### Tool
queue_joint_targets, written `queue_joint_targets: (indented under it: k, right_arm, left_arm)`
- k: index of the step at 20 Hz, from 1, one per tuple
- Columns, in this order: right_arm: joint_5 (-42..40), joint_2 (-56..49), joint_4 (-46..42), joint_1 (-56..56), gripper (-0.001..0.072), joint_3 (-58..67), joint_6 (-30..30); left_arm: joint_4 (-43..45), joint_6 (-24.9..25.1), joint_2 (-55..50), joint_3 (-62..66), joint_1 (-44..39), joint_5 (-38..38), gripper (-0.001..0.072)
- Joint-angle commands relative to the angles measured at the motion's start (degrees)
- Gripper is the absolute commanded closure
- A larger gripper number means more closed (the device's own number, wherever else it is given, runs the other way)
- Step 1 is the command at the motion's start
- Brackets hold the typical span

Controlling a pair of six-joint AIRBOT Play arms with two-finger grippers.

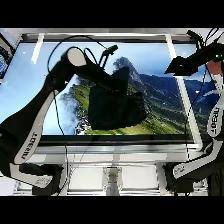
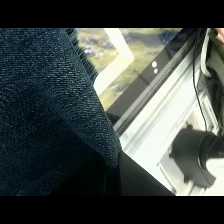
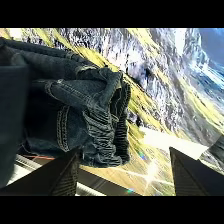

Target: Fold the clothes and pants, and hang the long-sleeved shirts on hangers.

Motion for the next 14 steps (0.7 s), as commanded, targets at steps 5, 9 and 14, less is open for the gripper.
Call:
queue_joint_targets:
  k: [5, 9, 14]
  right_arm:
    - [-0.11, 0.07, -0.04, -0.13, 0.0129, 0.02, 0.02]
    - [-0.37, 0.07, -0.07, -0.13, 0.0129, 0.0, 0.02]
    - [0.33, 0.07, 0.35, 0.09, 0.0127, -2.97, -0.02]
  left_arm:
    - [0.04, 0.46, -7.04, 0.07, -5.55, 11.47, 0.0676]
    - [0.02, 0.66, -9.46, 0.07, -7.1, 14.64, 0.0572]
    - [-4.94, 5.33, -10.51, 0.07, -8.15, 17.88, 0.0569]
